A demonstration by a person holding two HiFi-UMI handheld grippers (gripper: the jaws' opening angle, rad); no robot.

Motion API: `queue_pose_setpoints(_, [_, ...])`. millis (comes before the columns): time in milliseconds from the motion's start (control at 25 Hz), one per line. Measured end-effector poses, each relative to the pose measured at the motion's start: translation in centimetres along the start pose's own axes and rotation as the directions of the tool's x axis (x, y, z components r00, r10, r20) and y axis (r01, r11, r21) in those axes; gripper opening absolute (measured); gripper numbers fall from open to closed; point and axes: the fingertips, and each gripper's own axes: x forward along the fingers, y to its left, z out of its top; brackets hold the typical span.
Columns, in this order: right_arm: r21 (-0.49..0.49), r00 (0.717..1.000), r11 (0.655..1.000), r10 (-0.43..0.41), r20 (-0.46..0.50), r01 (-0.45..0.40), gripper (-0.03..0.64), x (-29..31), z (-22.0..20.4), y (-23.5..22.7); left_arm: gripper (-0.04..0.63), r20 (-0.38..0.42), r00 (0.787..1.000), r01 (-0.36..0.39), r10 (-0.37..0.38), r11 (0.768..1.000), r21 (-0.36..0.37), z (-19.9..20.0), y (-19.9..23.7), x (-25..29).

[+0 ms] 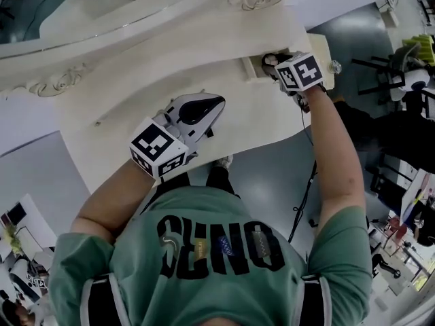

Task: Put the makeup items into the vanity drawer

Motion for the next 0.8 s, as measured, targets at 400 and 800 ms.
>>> queue_pose_setpoints(400, [0.001, 1.000, 1.000, -0.006, -0.011, 0.006, 0.224, 0.14, -0.05, -0.06, 0.003, -0.006, 1.000, -0.004, 0.004, 1.000, 0.008, -0.33, 0.11, -0.18])
queue_pose_setpoints(800, [0.001, 1.000, 1.000, -0.002, -0.007, 0.002, 0.225, 0.14, -0.02, 0.08, 0.003, 0.001, 1.000, -0.004, 0.004, 1.000, 0.001, -0.20, 0.00, -0.27])
